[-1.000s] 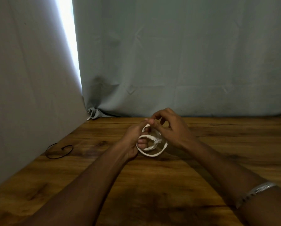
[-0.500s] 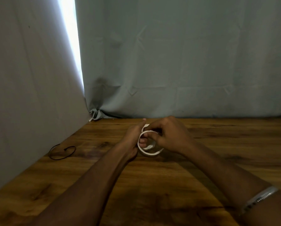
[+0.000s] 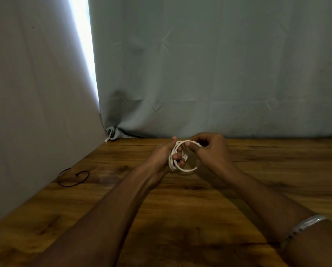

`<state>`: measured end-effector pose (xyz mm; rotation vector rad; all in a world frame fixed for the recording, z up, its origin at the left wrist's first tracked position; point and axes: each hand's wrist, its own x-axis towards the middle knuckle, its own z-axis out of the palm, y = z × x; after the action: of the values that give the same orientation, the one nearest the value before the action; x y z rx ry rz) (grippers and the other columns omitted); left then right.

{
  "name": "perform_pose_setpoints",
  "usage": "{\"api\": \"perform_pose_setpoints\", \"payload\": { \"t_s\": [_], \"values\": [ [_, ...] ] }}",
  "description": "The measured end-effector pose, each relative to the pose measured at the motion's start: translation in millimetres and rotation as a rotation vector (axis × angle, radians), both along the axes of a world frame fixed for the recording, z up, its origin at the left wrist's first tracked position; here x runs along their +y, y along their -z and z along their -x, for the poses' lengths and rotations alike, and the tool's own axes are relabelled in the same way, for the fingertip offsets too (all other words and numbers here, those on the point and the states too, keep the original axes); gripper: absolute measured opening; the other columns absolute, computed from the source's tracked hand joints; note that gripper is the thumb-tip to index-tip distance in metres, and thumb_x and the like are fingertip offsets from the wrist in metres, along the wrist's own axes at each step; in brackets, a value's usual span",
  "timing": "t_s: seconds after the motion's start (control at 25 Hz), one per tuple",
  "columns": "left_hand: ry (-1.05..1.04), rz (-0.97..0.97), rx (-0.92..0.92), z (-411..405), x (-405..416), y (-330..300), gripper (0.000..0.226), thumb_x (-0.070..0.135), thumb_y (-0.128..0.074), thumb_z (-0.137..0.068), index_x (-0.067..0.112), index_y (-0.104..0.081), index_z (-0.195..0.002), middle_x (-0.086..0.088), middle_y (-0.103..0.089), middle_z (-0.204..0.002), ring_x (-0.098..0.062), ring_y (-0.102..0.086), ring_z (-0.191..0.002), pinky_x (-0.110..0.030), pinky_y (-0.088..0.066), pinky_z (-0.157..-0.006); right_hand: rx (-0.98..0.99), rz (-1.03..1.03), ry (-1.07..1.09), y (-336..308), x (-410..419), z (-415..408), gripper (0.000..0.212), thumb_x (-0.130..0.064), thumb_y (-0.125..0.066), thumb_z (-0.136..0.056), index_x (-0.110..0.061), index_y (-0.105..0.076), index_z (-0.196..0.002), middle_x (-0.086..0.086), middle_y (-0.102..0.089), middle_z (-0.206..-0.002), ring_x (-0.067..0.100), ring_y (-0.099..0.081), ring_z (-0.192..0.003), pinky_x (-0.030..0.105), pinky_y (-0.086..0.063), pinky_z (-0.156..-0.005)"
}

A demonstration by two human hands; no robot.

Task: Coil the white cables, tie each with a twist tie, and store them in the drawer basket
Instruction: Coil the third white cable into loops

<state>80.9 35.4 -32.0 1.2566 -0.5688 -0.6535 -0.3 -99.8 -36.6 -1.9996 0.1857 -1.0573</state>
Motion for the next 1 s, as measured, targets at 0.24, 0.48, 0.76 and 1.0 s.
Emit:
{"api": "perform_pose_setpoints", "payload": {
  "t_s": [0.24,0.48,0.76,1.0],
  "values": [
    [-0.008,0.103,0.03,1.8,-3.7,4.8,0.043,0.032,-0.038,-0.111,0.012,-0.049,-0.074,0.002,-0.037,-0.046,-0.013,-0.044,-0.04,-0.024,-0.041,-0.05,0.134,0.527,0.011,5.0,-5.2,-0.8,0.028,-0.027,-0.051,-0.104,-0.029,-0.053,-0.133,-0.003,-0.057,-0.129,0.012,-0.053,-0.118,0.035,-0.047,-0.094],
    [-0.048,0.044,-0.054,1.2,2.8,10.1,0.046,0.029,-0.048,-0.108,0.012,-0.049,-0.065,0.001,-0.036,-0.045,-0.012,-0.038,-0.035,-0.018,-0.031,-0.044,0.235,-0.41,-0.675,6.0,10.1,6.3,0.024,-0.015,-0.043,-0.11,-0.008,-0.066,-0.109,0.002,-0.077,-0.087,0.012,-0.075,-0.076,0.025,-0.059,-0.069],
    [-0.298,-0.005,-0.448,-3.4,-19.0,17.6,0.053,0.037,-0.044,-0.109,0.017,-0.059,-0.063,0.004,-0.053,-0.05,-0.011,-0.048,-0.049,-0.025,-0.037,-0.052,0.132,0.022,-0.158,18.6,8.0,-15.3,0.022,-0.033,-0.047,-0.107,-0.021,-0.063,-0.097,0.006,-0.071,-0.093,0.026,-0.068,-0.086,0.049,-0.055,-0.081],
    [-0.175,-0.105,-0.594,-7.9,-15.3,22.7,0.047,0.042,-0.041,-0.11,0.015,-0.06,-0.076,-0.006,-0.061,-0.073,-0.02,-0.057,-0.07,-0.033,-0.043,-0.071,0.113,-0.063,-0.09,18.1,-1.2,-14.7,0.024,-0.029,-0.043,-0.11,-0.016,-0.062,-0.102,0.0,-0.068,-0.087,0.015,-0.062,-0.075,0.032,-0.046,-0.068]
  ]
}}
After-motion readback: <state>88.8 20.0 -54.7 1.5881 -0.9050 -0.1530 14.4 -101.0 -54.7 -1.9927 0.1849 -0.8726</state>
